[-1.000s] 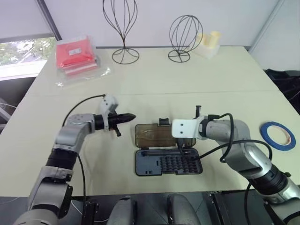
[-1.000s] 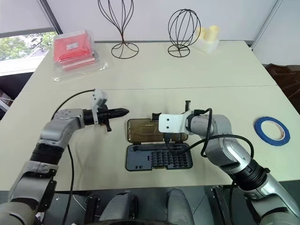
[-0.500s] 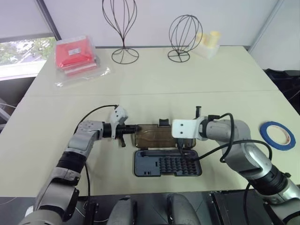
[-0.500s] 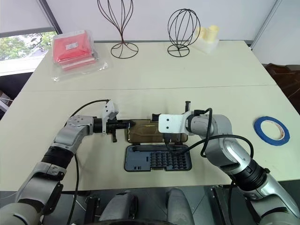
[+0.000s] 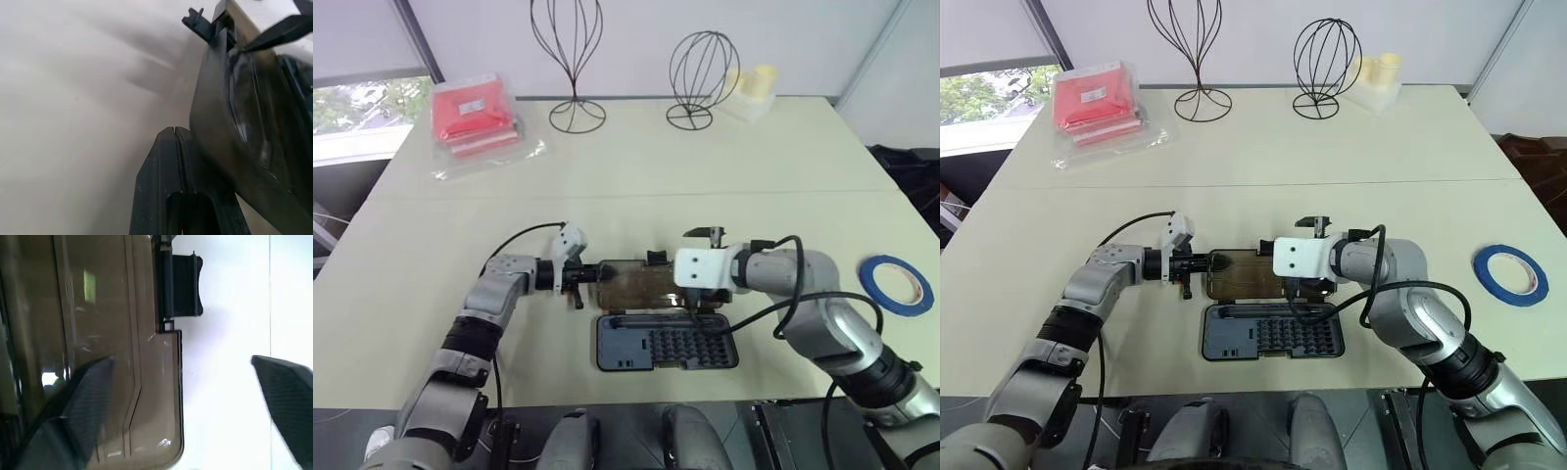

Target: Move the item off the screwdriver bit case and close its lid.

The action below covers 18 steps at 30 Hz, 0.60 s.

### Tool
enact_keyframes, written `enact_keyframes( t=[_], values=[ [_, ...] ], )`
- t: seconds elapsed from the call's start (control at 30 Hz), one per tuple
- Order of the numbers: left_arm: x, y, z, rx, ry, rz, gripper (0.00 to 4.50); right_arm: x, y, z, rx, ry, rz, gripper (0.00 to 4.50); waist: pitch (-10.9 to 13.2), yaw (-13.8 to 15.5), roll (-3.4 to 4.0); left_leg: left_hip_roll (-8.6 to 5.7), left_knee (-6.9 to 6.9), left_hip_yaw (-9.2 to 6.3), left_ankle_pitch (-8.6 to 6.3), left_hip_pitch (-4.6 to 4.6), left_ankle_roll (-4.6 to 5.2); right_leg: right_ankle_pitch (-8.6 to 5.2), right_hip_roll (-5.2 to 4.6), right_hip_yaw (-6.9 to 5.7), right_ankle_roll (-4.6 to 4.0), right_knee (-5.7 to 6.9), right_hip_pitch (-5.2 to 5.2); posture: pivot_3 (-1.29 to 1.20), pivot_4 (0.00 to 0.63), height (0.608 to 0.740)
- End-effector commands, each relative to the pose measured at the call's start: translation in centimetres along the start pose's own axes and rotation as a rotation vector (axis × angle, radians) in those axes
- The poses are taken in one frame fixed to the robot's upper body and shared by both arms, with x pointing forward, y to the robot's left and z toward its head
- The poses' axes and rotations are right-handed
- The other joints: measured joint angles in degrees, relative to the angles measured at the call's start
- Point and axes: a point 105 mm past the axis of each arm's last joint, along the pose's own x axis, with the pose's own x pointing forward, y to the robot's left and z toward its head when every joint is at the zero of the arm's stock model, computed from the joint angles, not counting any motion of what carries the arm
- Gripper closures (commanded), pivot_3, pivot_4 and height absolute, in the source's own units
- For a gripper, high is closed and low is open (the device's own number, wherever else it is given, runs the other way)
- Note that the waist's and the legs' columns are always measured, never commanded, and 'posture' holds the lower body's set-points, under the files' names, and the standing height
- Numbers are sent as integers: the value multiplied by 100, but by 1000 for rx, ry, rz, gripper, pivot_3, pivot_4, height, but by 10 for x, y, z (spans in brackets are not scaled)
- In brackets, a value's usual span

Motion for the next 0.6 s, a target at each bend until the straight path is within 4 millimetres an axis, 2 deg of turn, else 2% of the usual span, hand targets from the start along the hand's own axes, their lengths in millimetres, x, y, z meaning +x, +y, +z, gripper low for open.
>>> enact_keyframes(
  t=[0.03,0.17,0.37,0.6],
  values=[
    [-2,1,18,42,-55,-5,4500,-31,-17,-3,128,-18,-45,44,1,-1,1,0,0,-1,0,0,0,0,0,0,0,0,0,0,150,740],
    [-1,-1,19,44,-58,-20,4500,-63,-32,-11,274,-28,-87,44,1,-1,1,0,0,-7,-8,0,15,0,-1,0,0,0,0,0,150,740],
    [-2,-14,23,48,-51,-116,4500,-96,-51,-18,457,-71,-174,44,4,-1,1,0,0,-6,-9,0,15,0,-1,1,0,0,0,0,150,740],
    [-10,-37,26,56,-9,-253,4500,-111,-57,-36,566,-33,-240,44,4,-2,3,0,-1,-5,-9,0,16,0,-2,2,0,1,-1,0,150,740]
  ],
)
